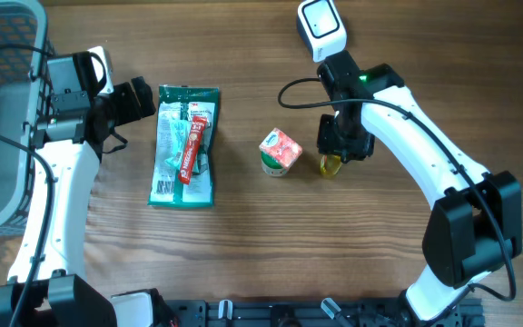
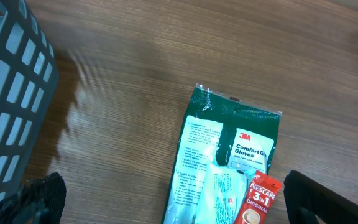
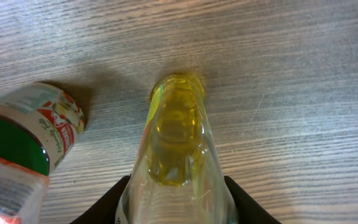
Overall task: Scan the item barcode
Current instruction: 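Lift the yellow bottle upward with the right gripper, then tilt the yellow bottle sideways over the Kleenex pack with the right gripper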
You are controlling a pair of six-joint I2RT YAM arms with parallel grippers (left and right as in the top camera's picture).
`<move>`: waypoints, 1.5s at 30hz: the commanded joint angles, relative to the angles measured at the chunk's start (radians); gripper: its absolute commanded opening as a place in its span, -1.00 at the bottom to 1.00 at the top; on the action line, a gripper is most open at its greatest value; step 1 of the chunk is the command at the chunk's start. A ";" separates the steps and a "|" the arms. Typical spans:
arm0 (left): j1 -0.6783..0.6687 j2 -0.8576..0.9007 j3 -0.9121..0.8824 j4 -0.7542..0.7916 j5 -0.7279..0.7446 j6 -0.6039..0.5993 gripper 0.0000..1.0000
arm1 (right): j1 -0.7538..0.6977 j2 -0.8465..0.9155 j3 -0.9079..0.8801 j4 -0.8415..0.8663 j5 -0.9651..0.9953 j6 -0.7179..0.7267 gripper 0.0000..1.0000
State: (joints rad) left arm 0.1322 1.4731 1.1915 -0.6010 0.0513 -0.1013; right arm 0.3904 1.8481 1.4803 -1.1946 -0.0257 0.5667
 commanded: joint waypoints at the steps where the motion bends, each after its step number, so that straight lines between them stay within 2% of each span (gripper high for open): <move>1: 0.004 -0.014 0.015 0.003 0.008 0.019 1.00 | 0.005 0.017 -0.003 0.015 -0.009 -0.067 -0.21; 5: 0.004 -0.014 0.015 0.003 0.008 0.019 1.00 | 0.005 0.017 -0.003 0.030 -0.009 -0.176 -0.33; 10: 0.004 -0.014 0.015 0.003 0.008 0.019 1.00 | 0.005 0.017 -0.003 0.030 0.010 -0.204 -0.31; 13: 0.004 -0.014 0.015 0.003 0.008 0.019 1.00 | 0.005 0.017 -0.003 0.032 0.010 -0.204 -0.13; 15: 0.004 -0.014 0.015 0.003 0.008 0.019 1.00 | 0.005 0.017 -0.003 0.031 0.010 -0.200 0.15; 18: 0.004 -0.014 0.015 0.003 0.008 0.019 1.00 | 0.005 0.016 -0.003 0.026 0.009 -0.200 0.35; 20: 0.004 -0.014 0.015 0.003 0.008 0.019 1.00 | 0.005 0.017 -0.003 0.023 0.000 -0.198 0.39; 21: 0.004 -0.014 0.015 0.003 0.008 0.019 1.00 | 0.005 0.016 -0.003 0.023 -0.002 -0.197 0.36; 23: 0.004 -0.014 0.015 0.003 0.008 0.019 1.00 | 0.005 0.017 -0.003 0.024 -0.002 -0.196 0.09; 26: 0.004 -0.014 0.015 0.003 0.008 0.019 1.00 | 0.005 0.017 -0.003 0.023 -0.016 -0.199 -0.04; 30: 0.004 -0.014 0.015 0.003 0.008 0.019 1.00 | -0.010 0.004 0.011 0.010 -0.023 -0.222 -0.56; 36: 0.004 -0.014 0.015 0.003 0.008 0.019 1.00 | -0.100 -0.156 0.039 -0.033 -0.179 -0.348 -0.56; 38: 0.004 -0.014 0.015 0.003 0.008 0.019 1.00 | -0.145 -0.227 0.039 -0.033 -0.293 -0.402 -0.56; 45: 0.004 -0.014 0.015 0.003 0.008 0.019 1.00 | -0.288 -0.386 0.039 -0.068 -1.081 -0.676 -0.67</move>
State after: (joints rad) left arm 0.1322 1.4731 1.1915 -0.6010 0.0513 -0.1013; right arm 0.1253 1.5021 1.4971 -1.2453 -0.6312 0.0498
